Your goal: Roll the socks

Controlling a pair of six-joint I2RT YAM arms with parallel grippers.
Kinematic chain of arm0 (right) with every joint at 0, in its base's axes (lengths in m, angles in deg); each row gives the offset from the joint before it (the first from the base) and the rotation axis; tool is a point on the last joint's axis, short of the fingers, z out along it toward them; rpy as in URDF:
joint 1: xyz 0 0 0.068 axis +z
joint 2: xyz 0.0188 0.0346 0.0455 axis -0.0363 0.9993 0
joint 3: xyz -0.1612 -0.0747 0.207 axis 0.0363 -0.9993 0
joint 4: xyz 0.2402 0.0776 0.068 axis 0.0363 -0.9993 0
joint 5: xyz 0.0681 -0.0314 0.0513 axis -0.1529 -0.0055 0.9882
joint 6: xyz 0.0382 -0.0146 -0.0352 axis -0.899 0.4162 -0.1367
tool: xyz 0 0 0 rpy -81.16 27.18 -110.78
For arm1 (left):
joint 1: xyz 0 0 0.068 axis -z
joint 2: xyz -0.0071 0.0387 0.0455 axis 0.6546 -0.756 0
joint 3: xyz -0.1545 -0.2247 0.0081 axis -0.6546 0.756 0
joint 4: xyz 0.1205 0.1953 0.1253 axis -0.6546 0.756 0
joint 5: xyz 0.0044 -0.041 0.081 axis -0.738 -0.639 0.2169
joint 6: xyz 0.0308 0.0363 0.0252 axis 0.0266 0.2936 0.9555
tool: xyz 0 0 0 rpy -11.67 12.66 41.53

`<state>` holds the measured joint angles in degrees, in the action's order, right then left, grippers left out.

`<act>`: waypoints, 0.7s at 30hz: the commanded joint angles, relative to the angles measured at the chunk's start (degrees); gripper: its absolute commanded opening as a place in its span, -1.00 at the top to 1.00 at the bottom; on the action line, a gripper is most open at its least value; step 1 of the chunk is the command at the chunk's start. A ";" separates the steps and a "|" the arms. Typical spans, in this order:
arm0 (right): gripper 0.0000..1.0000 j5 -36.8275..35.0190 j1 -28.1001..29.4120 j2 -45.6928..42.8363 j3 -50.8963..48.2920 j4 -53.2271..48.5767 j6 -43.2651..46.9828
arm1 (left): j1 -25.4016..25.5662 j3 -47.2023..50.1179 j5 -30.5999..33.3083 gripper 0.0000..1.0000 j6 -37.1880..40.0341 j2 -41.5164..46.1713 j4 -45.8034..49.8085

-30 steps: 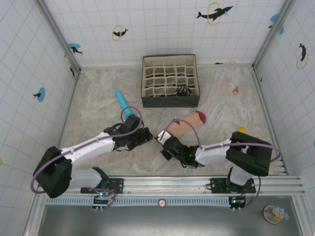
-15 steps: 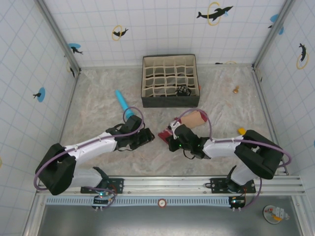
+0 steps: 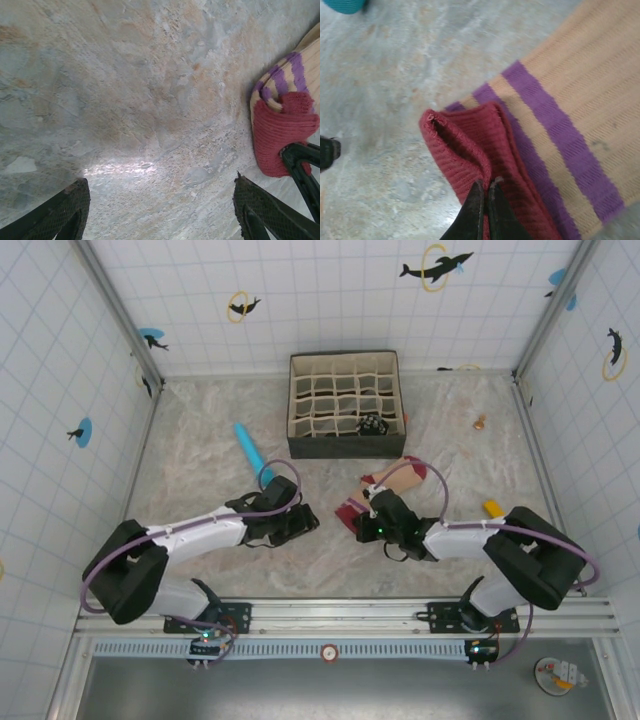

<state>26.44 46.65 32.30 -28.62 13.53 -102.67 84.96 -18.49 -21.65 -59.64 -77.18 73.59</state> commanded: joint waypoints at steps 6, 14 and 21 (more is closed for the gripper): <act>1.00 0.31 -4.52 -1.16 -3.60 -1.43 -6.02 | 2.66 -4.92 -0.52 -0.49 -0.95 -5.62 -7.97; 1.00 4.91 -8.26 1.40 -4.07 -0.44 -7.08 | 4.61 -12.50 -0.90 -0.17 1.55 -15.32 -12.14; 1.00 6.51 -9.17 1.91 -4.86 0.15 -7.06 | 4.96 -17.35 -0.43 0.26 2.57 -23.06 -15.80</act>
<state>32.36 38.00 32.58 -31.30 16.68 -109.23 89.60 -33.37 -22.13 -58.74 -97.79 59.93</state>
